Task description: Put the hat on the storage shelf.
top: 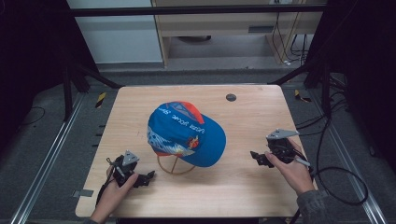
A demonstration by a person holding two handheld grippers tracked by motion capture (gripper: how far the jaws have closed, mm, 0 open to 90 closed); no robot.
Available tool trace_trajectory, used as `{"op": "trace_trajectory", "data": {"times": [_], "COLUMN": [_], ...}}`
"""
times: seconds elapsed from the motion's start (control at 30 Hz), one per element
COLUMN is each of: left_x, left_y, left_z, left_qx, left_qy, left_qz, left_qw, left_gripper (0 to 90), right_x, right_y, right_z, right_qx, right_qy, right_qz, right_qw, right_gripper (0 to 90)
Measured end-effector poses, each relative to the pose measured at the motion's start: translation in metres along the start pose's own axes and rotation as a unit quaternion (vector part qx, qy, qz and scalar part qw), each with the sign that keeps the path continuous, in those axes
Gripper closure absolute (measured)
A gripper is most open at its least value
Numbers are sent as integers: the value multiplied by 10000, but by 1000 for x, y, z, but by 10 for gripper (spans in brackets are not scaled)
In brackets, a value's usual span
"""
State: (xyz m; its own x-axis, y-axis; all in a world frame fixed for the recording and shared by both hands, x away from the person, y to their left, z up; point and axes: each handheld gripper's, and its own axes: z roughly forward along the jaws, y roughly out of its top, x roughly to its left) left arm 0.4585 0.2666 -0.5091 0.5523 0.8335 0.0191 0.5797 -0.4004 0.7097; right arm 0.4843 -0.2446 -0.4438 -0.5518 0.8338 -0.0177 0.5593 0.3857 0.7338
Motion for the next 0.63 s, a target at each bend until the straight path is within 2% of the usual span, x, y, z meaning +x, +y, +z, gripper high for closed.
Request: {"op": "trace_trajectory", "data": {"times": [0.2,0.43,0.63], "left_x": [0,0,0], "left_y": [0,0,0], "left_z": [0,0,0], "left_qx": [1,0,0], "left_qy": [1,1,1], "left_qz": [2,6,6], "left_qw": [10000,10000,10000], "left_gripper": [0,0,0], "right_x": [-1,-1,0], "right_y": [-14,-27,-34], "right_z": [13,24,34], "right_qx": [181,260,332], "right_qy": [-83,-160,-260], "right_qz": [126,353,412], "right_qw": [9997,9989,9983], "right_gripper": [145,143,136]}}
